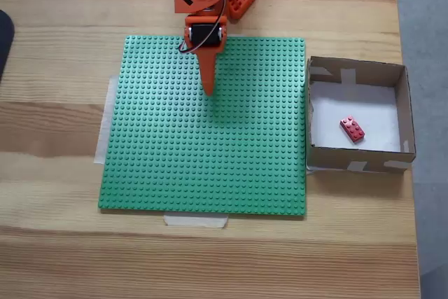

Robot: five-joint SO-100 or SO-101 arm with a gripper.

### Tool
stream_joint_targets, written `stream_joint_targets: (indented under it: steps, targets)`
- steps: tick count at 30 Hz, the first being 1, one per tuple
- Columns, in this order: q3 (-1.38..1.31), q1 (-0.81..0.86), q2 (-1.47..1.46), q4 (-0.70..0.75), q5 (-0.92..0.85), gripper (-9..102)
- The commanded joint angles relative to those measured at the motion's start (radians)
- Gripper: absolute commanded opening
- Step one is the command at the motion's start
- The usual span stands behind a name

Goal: Pick the red lego block and put it in the box.

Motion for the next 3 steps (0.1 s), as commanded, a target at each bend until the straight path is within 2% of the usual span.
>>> stream_joint_targets:
  steps: [1,3]
  targets:
    - [0.014,0.002,0.008,0.002,0.005,-1]
    - [0.014,0.002,0.008,0.002,0.005,-1]
